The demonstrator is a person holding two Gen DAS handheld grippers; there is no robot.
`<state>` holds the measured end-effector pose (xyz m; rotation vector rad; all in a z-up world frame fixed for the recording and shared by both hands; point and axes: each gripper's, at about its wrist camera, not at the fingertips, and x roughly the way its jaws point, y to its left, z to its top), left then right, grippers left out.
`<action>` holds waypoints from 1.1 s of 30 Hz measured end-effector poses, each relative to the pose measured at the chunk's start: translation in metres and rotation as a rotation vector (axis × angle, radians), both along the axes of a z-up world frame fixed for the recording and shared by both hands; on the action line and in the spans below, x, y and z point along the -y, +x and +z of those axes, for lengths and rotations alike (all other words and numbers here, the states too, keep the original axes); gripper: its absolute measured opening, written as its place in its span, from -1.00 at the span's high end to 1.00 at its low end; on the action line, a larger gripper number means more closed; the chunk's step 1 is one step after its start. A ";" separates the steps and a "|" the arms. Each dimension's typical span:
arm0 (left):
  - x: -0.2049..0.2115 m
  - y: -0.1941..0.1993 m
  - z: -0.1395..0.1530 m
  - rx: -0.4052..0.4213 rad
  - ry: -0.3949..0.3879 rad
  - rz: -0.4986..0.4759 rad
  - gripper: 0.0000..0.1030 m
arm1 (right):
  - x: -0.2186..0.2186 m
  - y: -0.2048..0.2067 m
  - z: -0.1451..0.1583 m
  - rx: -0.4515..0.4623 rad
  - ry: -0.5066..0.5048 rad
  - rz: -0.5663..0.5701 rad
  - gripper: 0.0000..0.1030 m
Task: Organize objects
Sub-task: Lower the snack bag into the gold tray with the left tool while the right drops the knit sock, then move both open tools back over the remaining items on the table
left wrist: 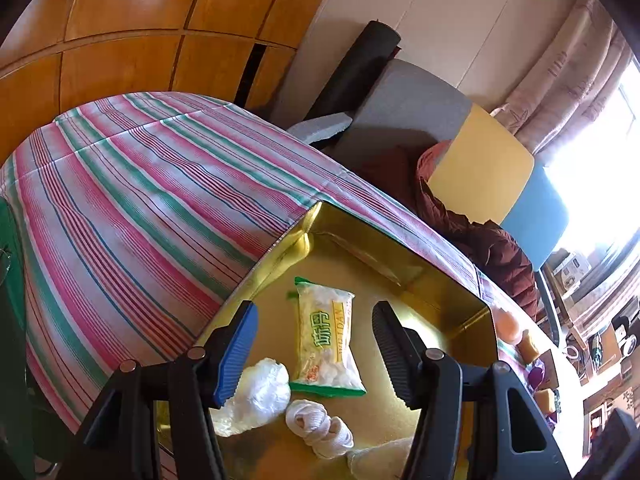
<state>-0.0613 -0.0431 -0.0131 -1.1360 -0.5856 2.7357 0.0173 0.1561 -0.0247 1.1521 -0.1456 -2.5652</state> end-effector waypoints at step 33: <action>-0.093 0.044 0.002 -0.033 -0.062 -0.301 -0.17 | -0.178 0.041 -0.005 0.058 0.309 -0.409 -0.82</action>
